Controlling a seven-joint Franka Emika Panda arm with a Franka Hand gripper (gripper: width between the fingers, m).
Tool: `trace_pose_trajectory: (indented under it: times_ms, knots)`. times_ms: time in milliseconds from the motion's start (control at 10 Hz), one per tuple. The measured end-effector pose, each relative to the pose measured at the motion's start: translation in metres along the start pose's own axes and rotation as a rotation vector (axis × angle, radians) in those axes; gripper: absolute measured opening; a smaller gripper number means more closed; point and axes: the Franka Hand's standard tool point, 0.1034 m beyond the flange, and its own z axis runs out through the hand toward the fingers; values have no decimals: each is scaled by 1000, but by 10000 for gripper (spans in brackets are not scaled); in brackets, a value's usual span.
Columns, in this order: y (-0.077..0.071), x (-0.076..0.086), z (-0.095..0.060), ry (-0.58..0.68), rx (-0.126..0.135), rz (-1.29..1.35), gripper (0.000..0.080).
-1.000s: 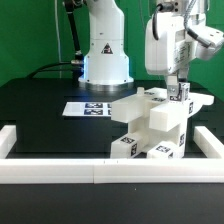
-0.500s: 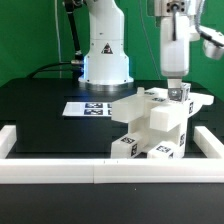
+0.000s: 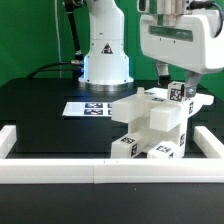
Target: Assemble chair
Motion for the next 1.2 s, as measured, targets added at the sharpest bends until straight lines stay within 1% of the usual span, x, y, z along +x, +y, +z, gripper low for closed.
trace_pose_trajectory:
  times_ms: [200,400,700,800,900,1000,1100,1200]
  knots:
    - [0,-1,1,6,-5,-162,649]
    - [-1,-4,2,11,-1,-298,649]
    - [0,-3,2,33,-24,-507,649]
    - [0,-2,2,33,-24,-515,649]
    - [0,-2,2,33,-24,-511,529]
    - [0,-2,2,33,-24,-511,375]
    - [0,-2,2,34,-24,-501,375]
    - [0,-2,2,34,-24,-477,288]
